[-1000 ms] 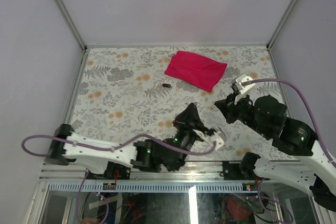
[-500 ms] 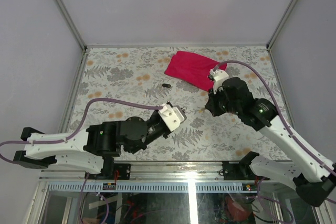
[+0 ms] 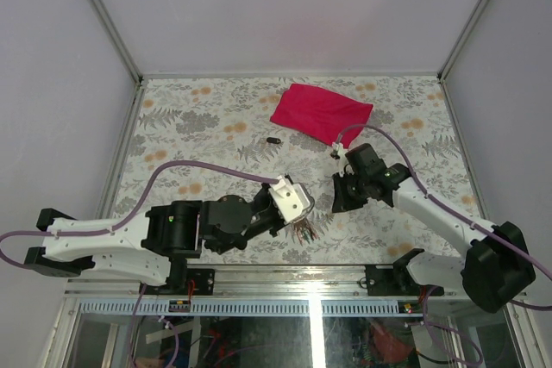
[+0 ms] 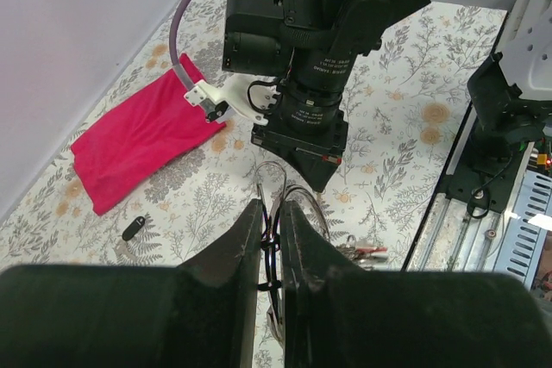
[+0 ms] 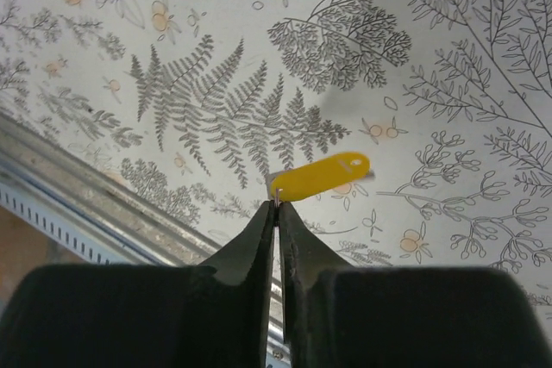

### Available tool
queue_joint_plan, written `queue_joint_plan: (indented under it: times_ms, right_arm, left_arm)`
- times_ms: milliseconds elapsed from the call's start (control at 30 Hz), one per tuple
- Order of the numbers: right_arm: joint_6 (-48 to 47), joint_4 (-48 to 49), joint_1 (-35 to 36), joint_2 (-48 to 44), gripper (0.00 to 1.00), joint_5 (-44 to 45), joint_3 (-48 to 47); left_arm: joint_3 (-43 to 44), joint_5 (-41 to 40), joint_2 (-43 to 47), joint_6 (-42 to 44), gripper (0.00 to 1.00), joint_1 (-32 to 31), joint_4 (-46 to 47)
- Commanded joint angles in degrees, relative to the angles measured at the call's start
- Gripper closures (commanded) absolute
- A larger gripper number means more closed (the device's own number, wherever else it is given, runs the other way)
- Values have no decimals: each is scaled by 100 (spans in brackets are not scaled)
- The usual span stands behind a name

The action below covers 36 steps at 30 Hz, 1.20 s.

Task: Put the keys on the keyring

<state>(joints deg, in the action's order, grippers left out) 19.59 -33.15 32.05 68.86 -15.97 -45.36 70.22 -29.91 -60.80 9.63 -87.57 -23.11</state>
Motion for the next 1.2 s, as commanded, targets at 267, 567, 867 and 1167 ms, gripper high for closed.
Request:
queue_joint_plan:
  times_ms: [267,567,867,1167]
  right_arm:
    - [206,901,-59,-372,63,619,227]
    - [74,282,-65,-2103,49,427,-1254]
    - [801,50,-68,-2189,49,-1123,-2750]
    - [1549,106,-68,-1670,51,-2452,-2916]
  left_arm:
    - [80,-100,-78,-42,100,41,92]
    - [77,-257,-136,372,100,47,77]
    - [119,-646,-214,1141,100,-23,282]
    - [125,-690,-204,1432,100,-35,448]
